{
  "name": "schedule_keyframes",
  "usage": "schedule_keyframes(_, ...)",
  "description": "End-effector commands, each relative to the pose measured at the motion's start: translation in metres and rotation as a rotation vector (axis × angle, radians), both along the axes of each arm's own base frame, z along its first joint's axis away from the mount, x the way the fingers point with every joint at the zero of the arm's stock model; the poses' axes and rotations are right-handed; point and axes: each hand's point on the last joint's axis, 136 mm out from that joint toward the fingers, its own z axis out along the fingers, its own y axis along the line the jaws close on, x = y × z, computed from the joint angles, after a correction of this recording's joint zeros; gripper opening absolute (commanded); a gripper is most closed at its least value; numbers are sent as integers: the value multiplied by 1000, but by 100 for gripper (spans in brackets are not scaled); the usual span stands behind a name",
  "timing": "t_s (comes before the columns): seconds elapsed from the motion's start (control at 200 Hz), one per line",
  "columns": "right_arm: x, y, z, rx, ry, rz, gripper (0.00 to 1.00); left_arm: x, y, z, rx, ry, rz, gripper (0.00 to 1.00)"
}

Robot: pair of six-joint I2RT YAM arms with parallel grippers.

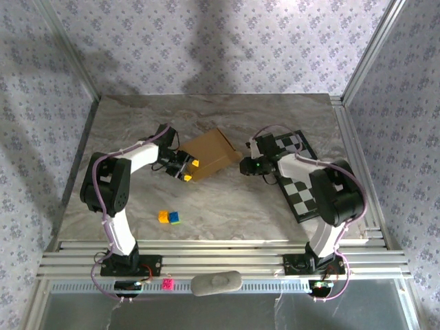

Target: Fold the paper box

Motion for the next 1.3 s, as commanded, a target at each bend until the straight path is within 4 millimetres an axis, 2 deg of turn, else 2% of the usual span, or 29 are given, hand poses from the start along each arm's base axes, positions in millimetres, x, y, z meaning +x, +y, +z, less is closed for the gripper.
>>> schedule_keyframes(0.0, -8, 11, 26, 119, 13, -66, 27, -17, 22, -38, 137, 112, 52, 49)
schedule_keyframes(0.13, -22, 41, 41, 264, 58, -88, 29, -17, 21, -40, 137, 114, 52, 49)
schedule_keyframes(0.225, -33, 70, 50, 351, 93, -68, 31, -17, 22, -41, 138, 115, 52, 49)
schedule_keyframes(0.38, -52, 118, 62, 405, 122, 46, 33, -17, 22, -42, 143, 115, 54, 49)
schedule_keyframes(0.55, -67, 142, 48, 356, 180, 102, 34, -17, 23, -43, 145, 117, 55, 47)
schedule_keyframes(0.69, -67, 157, 44, 411, 225, 73, 35, -18, 23, -43, 144, 116, 56, 46)
schedule_keyframes(0.94, -46, 154, 44, 554, 249, -81, 37, -17, 23, -44, 142, 117, 48, 43)
schedule_keyframes(1.019, -38, 144, 40, 566, 229, -122, 38, -17, 24, -44, 142, 119, 49, 41)
schedule_keyframes(1.179, -16, 109, 34, 583, 200, -244, 43, -16, 26, -43, 144, 120, 45, 39)
schedule_keyframes(1.294, -6, 102, 24, 591, 223, -267, 43, -16, 27, -42, 144, 120, 41, 37)
